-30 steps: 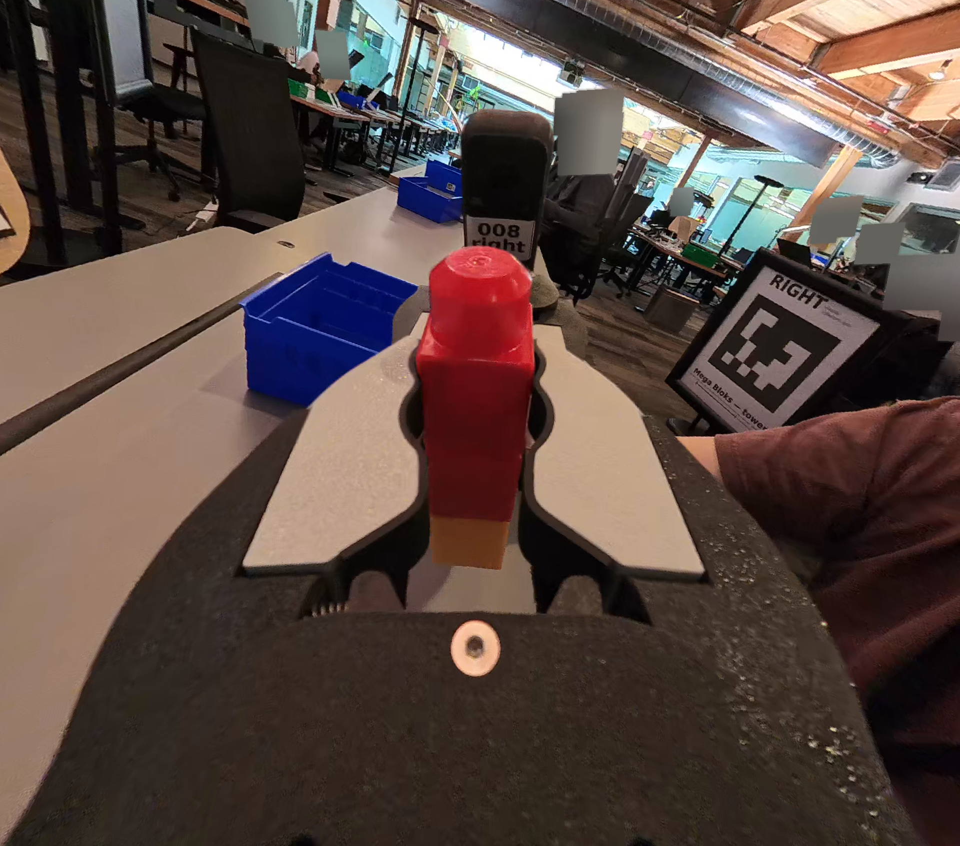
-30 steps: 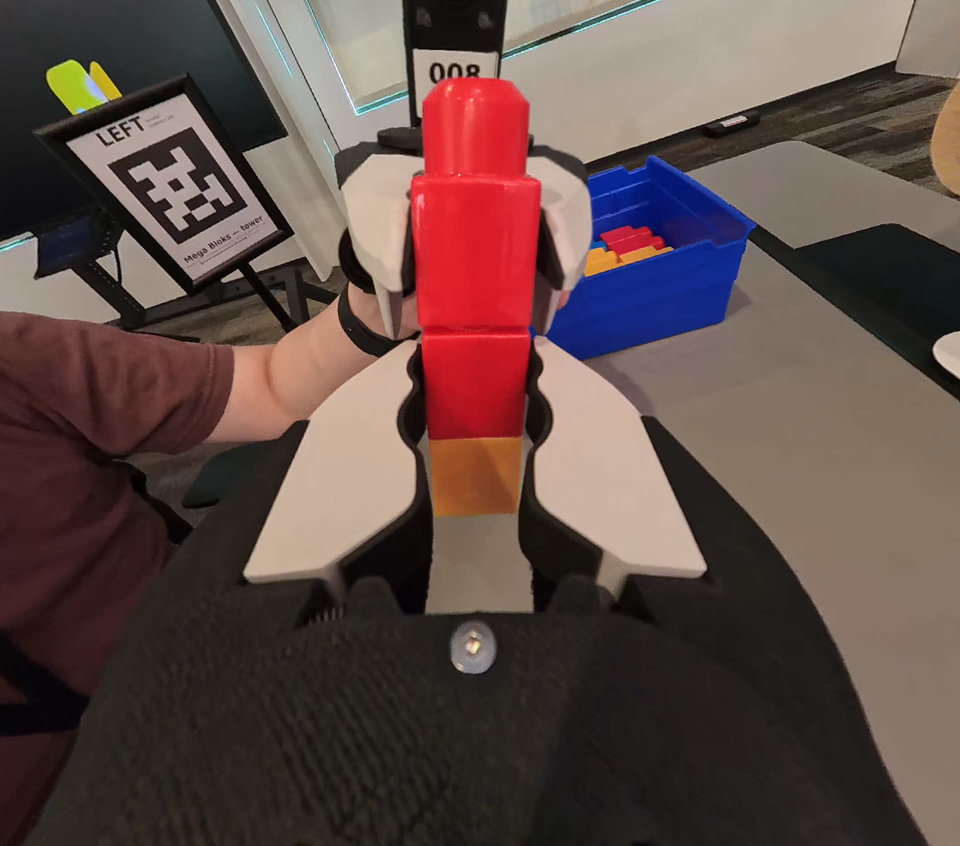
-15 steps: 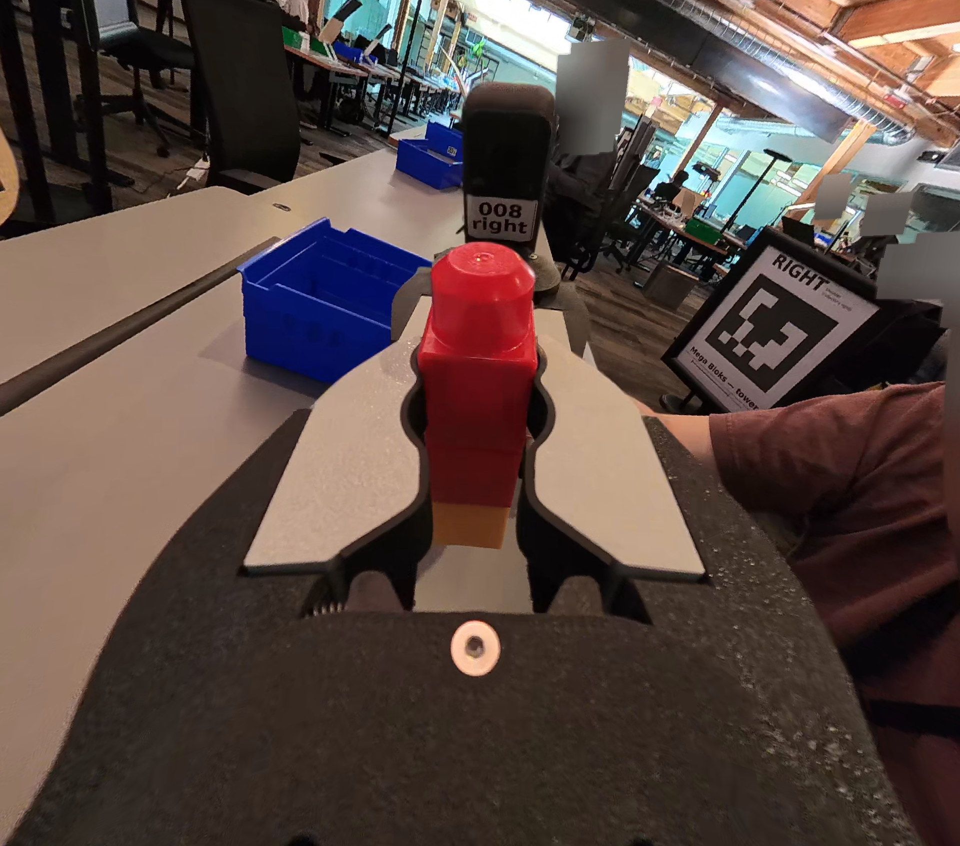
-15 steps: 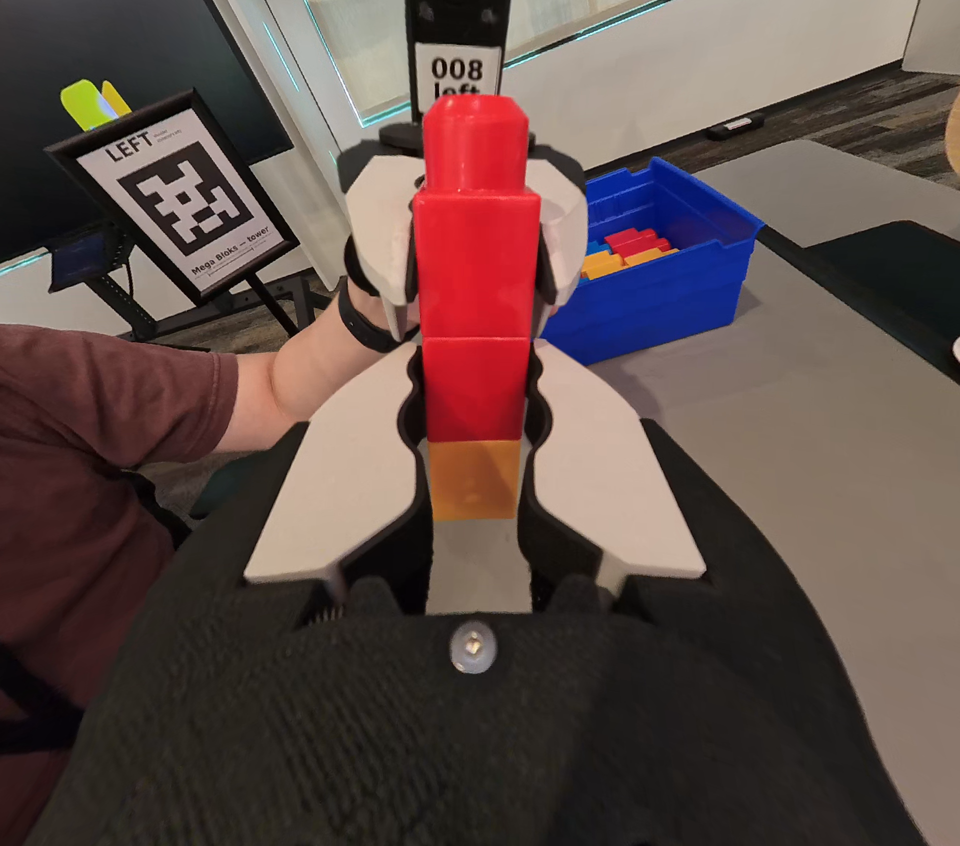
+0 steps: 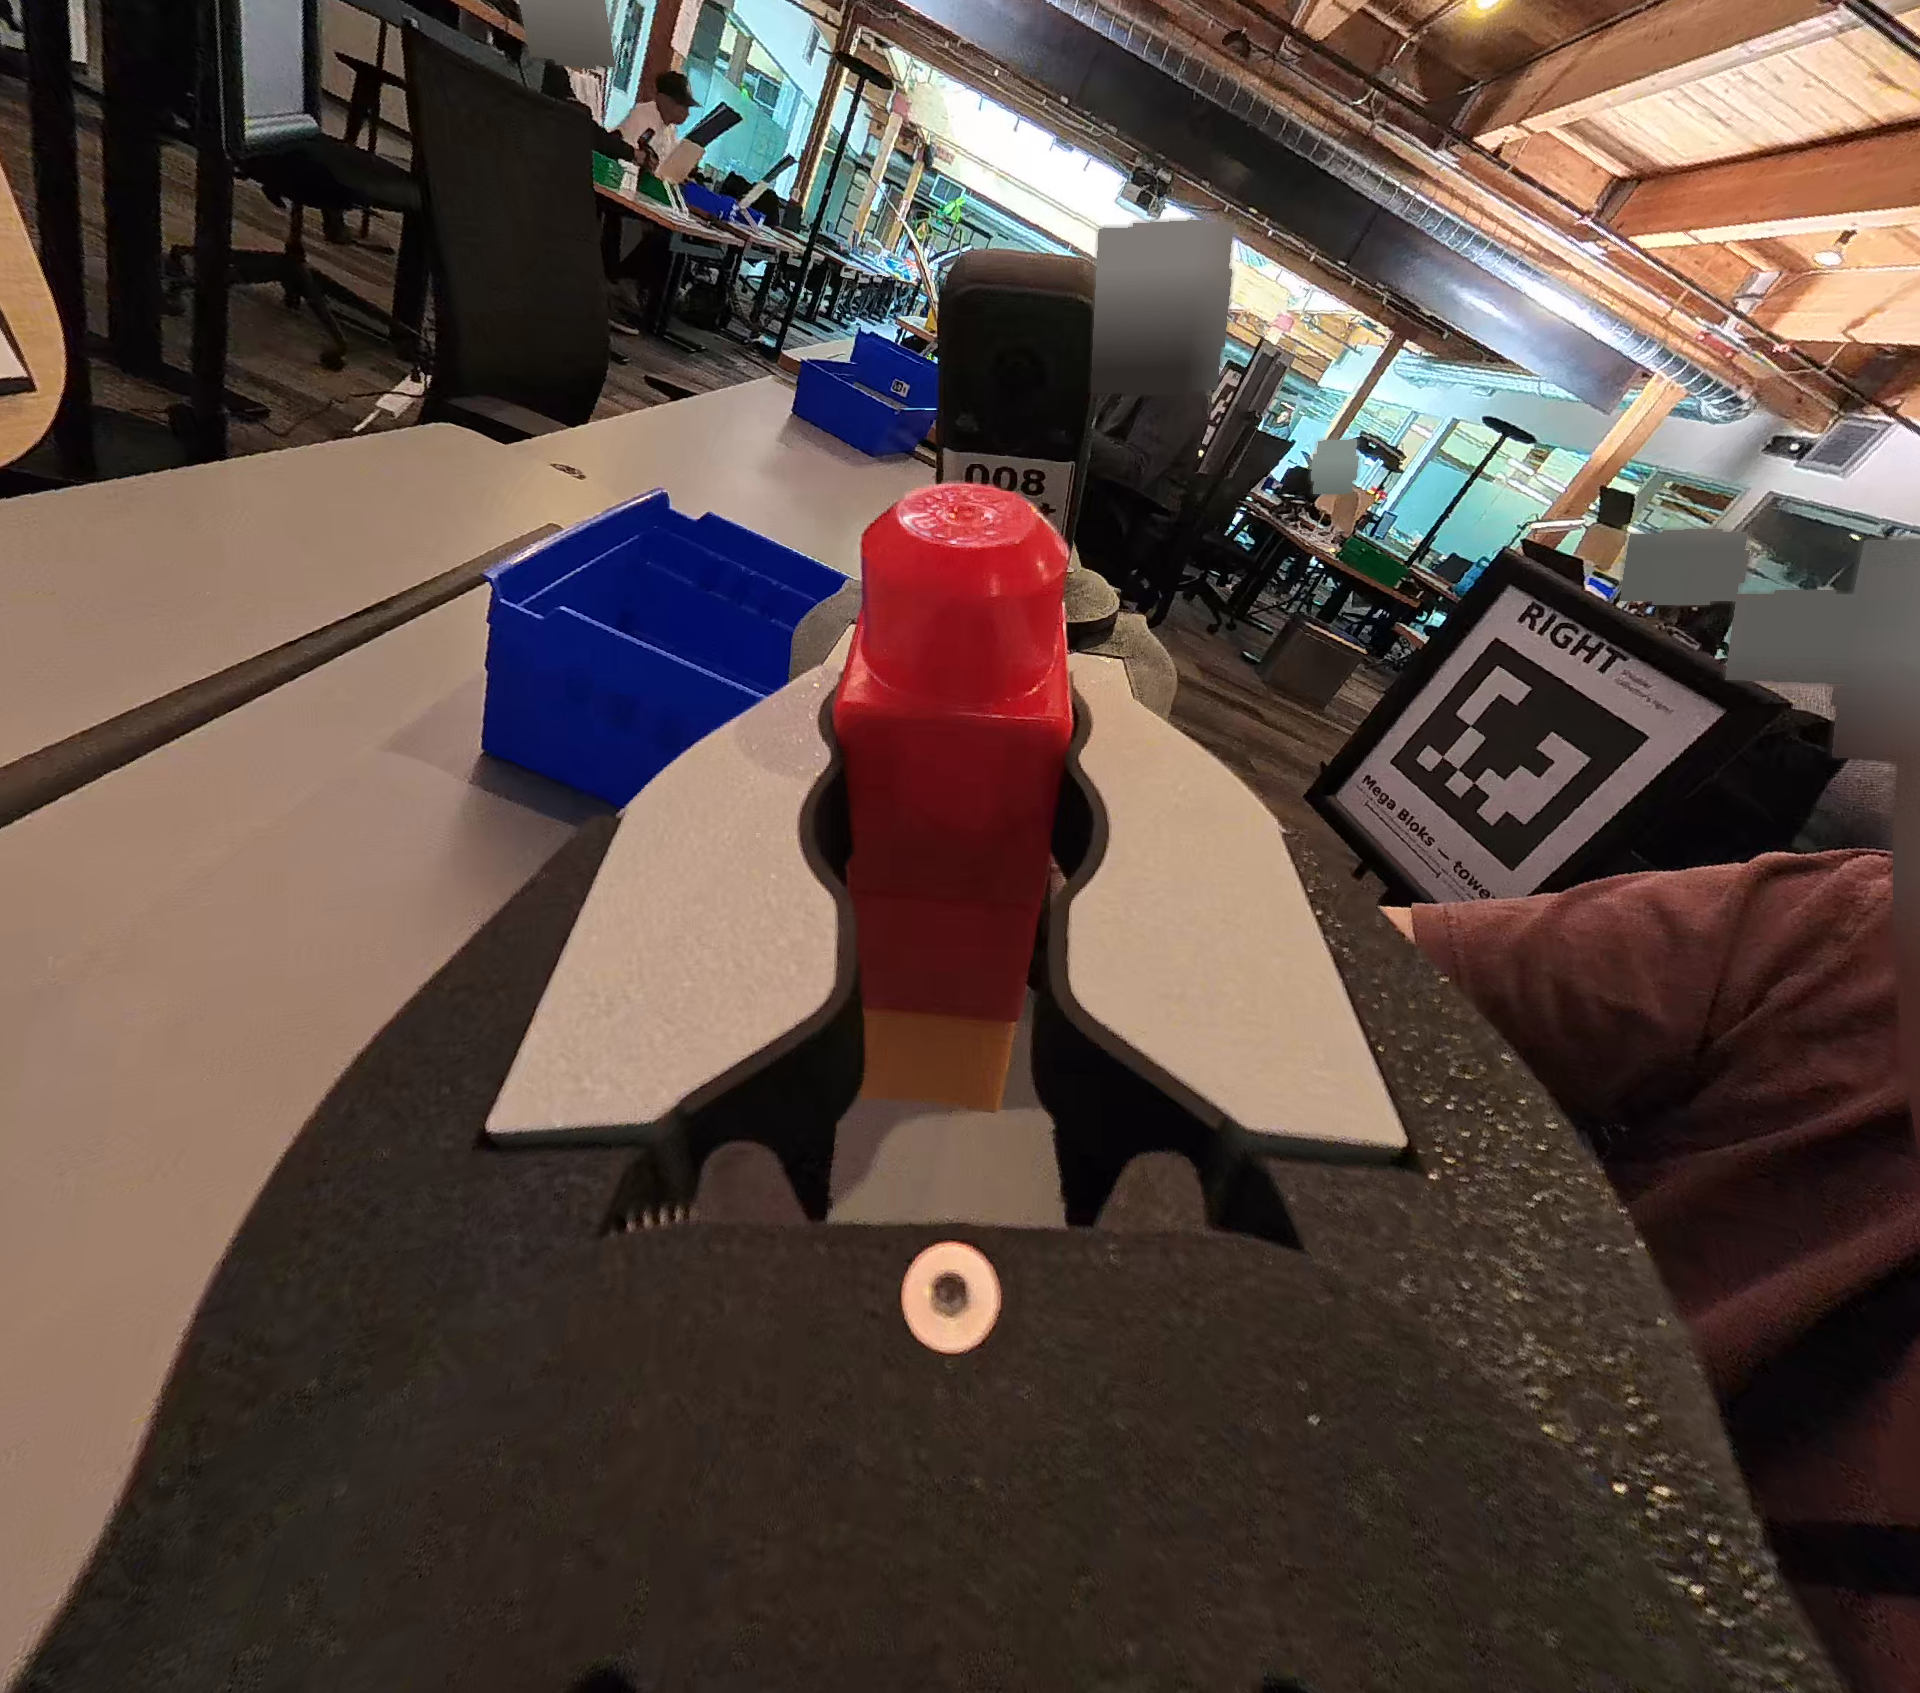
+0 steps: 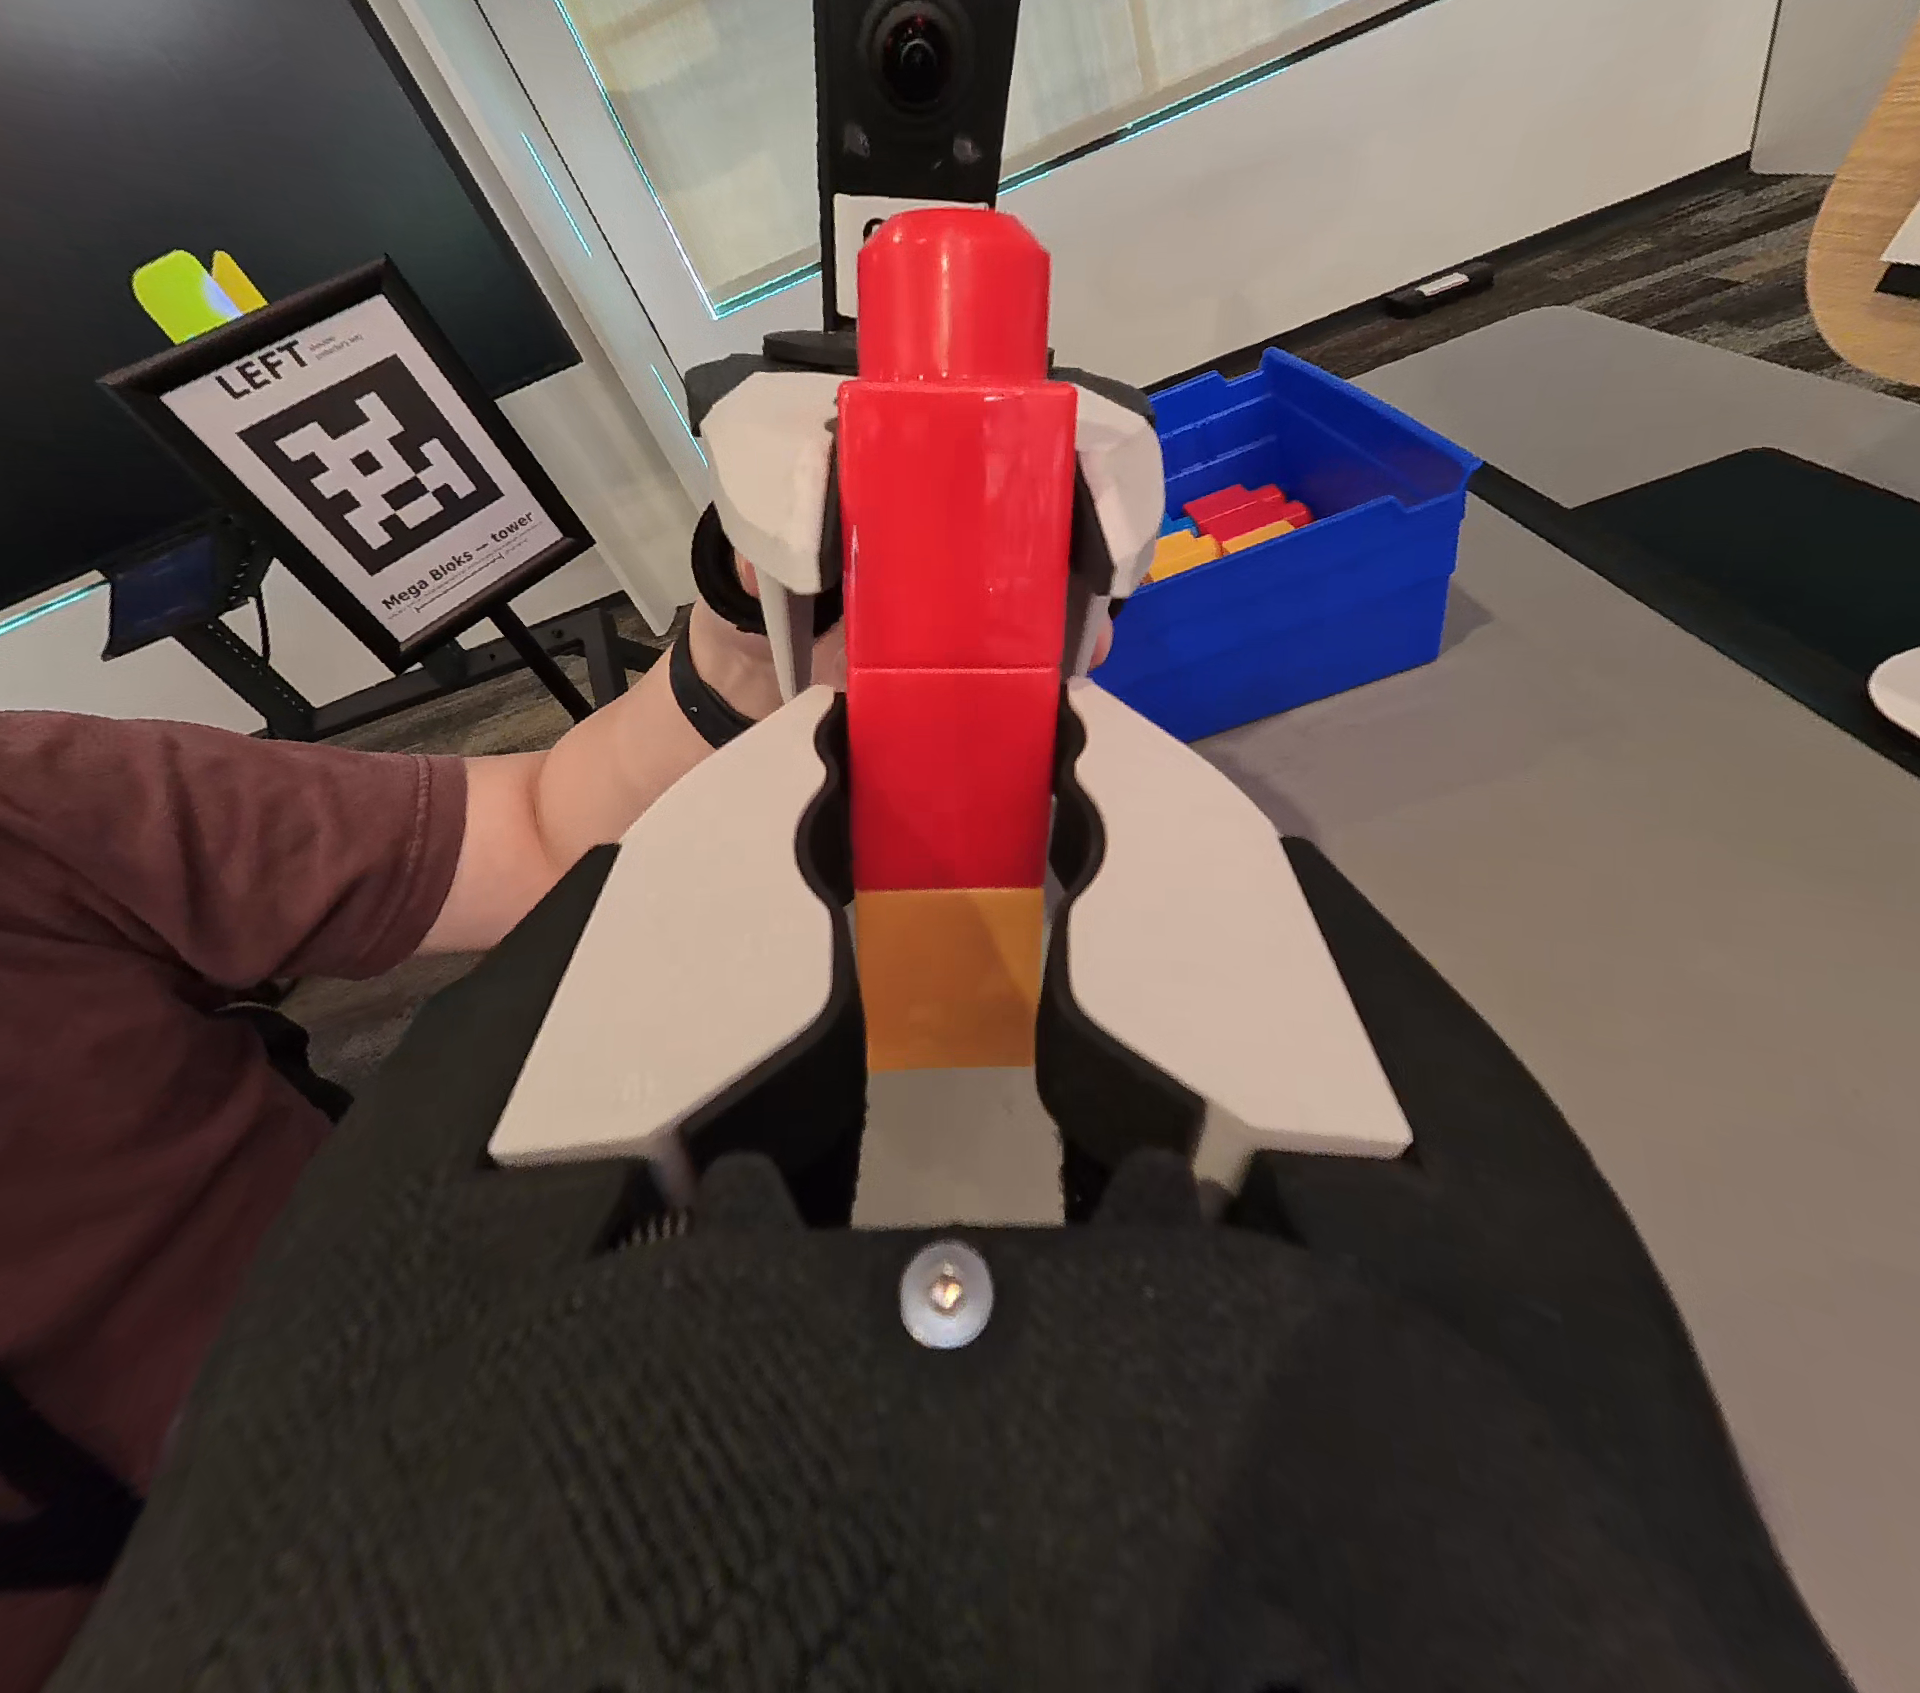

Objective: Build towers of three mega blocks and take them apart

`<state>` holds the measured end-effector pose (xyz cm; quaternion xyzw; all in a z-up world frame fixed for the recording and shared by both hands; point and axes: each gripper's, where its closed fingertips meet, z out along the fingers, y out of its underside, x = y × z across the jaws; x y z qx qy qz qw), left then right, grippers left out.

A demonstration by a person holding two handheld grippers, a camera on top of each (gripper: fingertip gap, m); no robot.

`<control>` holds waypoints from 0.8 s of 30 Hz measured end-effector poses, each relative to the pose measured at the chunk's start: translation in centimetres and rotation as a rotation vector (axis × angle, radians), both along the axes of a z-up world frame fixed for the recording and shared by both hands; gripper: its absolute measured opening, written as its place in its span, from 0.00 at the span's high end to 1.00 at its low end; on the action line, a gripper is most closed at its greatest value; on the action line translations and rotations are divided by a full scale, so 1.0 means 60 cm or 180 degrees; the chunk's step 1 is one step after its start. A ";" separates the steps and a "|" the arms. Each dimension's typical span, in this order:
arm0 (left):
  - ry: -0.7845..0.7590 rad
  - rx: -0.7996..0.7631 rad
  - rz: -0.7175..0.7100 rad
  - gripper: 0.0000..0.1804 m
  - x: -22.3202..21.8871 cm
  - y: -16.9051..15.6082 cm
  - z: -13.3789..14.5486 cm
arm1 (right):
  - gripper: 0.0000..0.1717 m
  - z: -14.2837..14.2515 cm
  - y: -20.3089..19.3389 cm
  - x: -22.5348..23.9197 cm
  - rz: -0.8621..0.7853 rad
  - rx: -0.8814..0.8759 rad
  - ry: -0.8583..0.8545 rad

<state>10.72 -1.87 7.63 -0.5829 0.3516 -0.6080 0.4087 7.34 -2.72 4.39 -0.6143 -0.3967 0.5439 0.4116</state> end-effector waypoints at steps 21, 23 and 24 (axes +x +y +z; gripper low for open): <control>0.0465 -0.0214 -0.0280 0.63 0.058 -0.029 -0.061 | 0.79 0.078 0.031 0.078 -0.0244 -0.0153 0.0847; 0.0439 -0.0170 -0.0240 0.72 0.069 -0.032 -0.064 | 0.79 0.074 0.031 0.074 -0.0232 -0.0162 0.0834; 0.0337 -0.0168 -0.0201 0.77 0.069 -0.030 -0.057 | 0.78 0.071 0.030 0.072 -0.0205 -0.0183 0.0805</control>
